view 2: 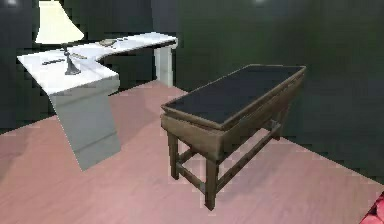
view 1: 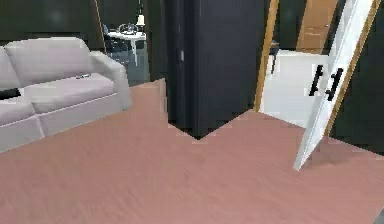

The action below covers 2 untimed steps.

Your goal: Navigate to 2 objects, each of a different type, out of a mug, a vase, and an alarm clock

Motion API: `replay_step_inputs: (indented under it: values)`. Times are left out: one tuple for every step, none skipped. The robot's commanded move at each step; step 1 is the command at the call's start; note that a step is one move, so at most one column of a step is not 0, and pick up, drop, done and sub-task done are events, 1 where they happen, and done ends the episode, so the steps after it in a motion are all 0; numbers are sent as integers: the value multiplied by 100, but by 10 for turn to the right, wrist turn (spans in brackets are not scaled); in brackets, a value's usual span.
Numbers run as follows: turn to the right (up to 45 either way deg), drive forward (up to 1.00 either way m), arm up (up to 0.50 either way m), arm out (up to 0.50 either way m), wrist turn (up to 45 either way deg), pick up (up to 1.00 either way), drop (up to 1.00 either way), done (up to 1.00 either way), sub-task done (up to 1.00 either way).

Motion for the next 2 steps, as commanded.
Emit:
replay_step_inputs:
  values:
    - [210,0,0,0,0,0,0,0,0]
    - [0,100,0,0,0,0,0,0,0]
